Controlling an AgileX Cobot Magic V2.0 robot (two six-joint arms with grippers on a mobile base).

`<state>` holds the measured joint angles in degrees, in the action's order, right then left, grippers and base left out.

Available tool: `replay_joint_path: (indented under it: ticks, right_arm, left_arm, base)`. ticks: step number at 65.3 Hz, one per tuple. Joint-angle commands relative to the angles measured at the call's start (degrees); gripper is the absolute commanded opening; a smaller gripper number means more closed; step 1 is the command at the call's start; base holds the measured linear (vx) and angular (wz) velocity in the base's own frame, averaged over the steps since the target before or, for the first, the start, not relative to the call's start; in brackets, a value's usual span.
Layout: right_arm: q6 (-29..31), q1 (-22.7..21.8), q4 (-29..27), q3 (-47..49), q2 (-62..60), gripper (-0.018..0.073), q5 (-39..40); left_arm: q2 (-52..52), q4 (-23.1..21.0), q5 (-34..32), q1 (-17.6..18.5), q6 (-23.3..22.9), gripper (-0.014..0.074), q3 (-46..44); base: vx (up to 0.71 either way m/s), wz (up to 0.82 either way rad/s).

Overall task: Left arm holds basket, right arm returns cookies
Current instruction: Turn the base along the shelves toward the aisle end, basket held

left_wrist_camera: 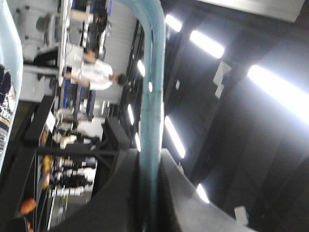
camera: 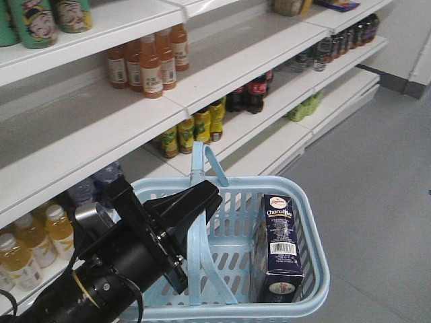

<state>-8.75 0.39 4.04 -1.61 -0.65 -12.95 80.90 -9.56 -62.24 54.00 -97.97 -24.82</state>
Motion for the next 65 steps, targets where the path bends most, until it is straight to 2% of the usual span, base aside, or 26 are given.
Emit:
replay_joint_path:
  ticks: [1,65]
  right_arm:
    - [0.1,-0.4,0.4,-1.0,-0.7,-0.0006,4.0]
    - [0.1,-0.4,0.4,-1.0,-0.7,-0.0006,4.0]
  left_arm:
    - [-2.3,0.6,-13.8,0.4,-0.2,-0.0003,-1.5]
    - [-2.3,0.6,-13.8,0.4,-0.2,-0.0003,-1.5]
  base:
    - [-0.03,-0.62]
    - [-0.03,-0.56]
